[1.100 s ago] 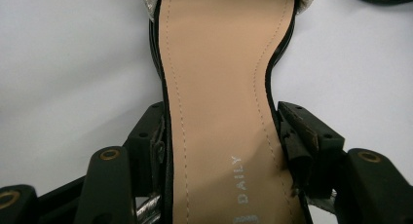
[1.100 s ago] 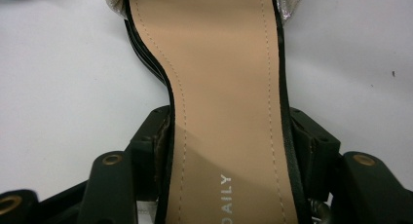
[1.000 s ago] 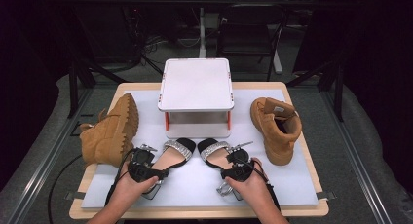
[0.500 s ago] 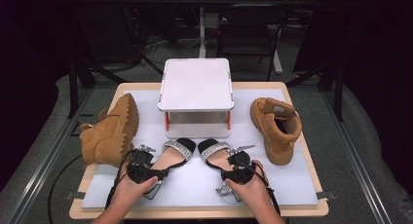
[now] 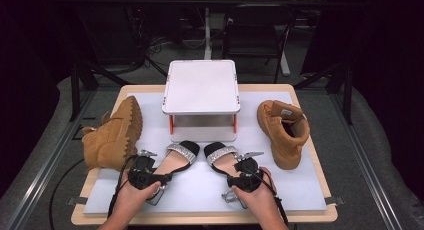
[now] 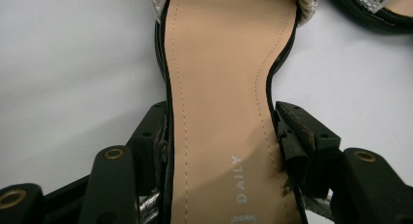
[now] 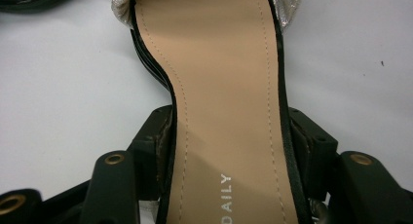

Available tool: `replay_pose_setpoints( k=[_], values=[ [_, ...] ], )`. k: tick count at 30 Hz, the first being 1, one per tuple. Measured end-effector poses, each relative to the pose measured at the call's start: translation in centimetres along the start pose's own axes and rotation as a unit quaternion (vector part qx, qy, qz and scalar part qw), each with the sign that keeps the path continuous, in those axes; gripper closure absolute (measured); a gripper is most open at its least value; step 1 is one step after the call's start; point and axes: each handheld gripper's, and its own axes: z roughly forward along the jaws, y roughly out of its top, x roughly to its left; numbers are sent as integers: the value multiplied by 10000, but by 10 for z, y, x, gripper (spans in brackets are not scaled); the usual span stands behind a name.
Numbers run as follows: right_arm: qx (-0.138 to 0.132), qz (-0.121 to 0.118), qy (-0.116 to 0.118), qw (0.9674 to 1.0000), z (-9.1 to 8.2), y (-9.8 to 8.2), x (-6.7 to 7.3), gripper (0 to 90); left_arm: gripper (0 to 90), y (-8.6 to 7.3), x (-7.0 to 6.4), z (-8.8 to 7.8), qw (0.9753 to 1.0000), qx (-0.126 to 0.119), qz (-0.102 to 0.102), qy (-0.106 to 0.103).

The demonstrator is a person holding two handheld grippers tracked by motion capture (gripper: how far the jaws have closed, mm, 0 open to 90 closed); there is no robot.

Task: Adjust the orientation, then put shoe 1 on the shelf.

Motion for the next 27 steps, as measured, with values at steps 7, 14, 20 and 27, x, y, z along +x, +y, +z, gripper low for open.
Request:
replay_pose_setpoints(
  k=[7,14,20,27],
  values=[
    [-36,-13,20,10000,-6,-1,4,419,423,1,-1,-11,9998,-175,-83,-48],
    [-148,93,42,9998,-12,4,4,419,423,7,-1,-17,9994,-322,-83,57],
    [-231,285,107,9993,-15,11,0,419,423,13,3,-16,9990,-381,-214,89],
    [-378,367,101,9986,-18,25,0,419,424,22,4,-15,9985,-454,-282,135]
  ],
)
